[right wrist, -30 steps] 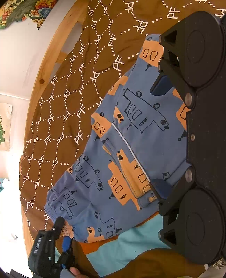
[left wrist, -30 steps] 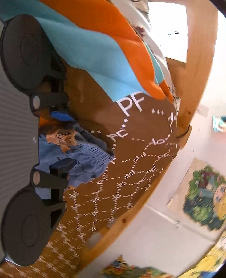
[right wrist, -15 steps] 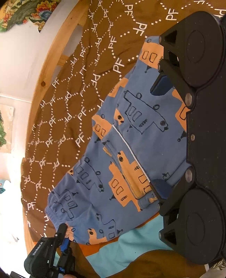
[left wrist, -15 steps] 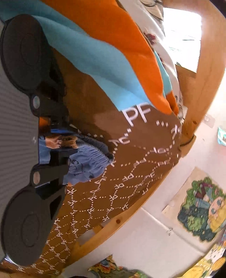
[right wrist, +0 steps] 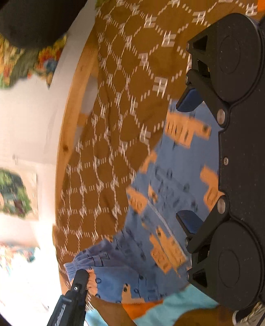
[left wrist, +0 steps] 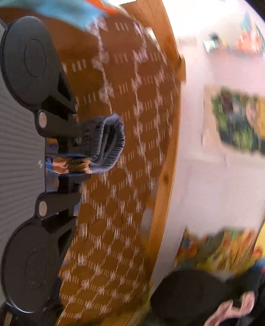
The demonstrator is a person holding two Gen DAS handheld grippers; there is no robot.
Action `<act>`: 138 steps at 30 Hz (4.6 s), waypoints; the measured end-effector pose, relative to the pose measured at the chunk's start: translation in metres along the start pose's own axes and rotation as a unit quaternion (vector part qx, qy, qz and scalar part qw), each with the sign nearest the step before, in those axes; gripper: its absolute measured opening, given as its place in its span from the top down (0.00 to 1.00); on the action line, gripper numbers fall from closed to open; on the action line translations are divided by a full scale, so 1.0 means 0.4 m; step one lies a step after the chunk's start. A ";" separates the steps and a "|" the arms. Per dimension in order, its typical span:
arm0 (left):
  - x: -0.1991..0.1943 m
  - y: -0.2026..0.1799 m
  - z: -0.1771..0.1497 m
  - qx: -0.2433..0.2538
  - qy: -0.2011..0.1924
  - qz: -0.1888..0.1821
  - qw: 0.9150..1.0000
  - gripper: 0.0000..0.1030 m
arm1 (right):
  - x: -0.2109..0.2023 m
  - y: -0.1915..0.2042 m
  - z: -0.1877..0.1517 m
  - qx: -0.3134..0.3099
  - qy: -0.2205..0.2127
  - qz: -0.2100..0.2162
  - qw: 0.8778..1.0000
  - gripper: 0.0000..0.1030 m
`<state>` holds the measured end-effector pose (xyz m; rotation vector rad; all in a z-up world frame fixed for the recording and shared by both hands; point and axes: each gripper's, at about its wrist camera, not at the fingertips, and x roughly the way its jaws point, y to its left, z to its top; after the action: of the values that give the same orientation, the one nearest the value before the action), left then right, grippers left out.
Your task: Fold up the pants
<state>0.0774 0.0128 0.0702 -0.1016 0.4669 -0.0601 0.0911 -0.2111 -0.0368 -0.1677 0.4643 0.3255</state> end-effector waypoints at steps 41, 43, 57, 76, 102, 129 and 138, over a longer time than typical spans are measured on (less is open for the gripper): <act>0.109 -0.157 -0.133 0.042 0.128 -0.175 0.975 0.26 | 0.012 -0.252 -0.009 0.067 0.036 -0.114 0.990 0.01; 0.140 -0.164 -0.091 0.054 0.105 -0.169 0.978 0.26 | 0.043 -0.238 0.010 0.063 0.031 -0.091 0.993 0.01; 0.428 -0.036 -0.098 0.015 0.113 -0.078 0.990 0.21 | 0.126 -0.269 -0.039 0.050 0.056 -0.110 0.991 0.01; 0.189 0.005 -0.181 -0.003 0.228 -0.044 0.973 0.09 | -0.057 -0.090 -0.100 0.028 0.079 -0.069 0.994 0.01; 0.125 -0.001 -0.187 -0.050 0.230 -0.077 0.969 0.00 | -0.099 -0.048 -0.086 0.065 0.057 -0.065 0.994 0.01; 0.114 -0.021 -0.193 -0.013 0.134 -0.088 0.987 0.00 | -0.075 -0.126 -0.099 0.125 0.075 -0.078 0.986 0.01; 0.183 0.004 -0.224 -0.044 0.153 -0.072 0.985 0.00 | 0.024 -0.209 -0.082 0.190 0.068 -0.003 0.979 0.01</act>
<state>0.1024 0.0010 -0.0421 -0.2146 0.7685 -0.1984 0.1145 -0.2942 -0.0631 0.1818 0.6519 0.2153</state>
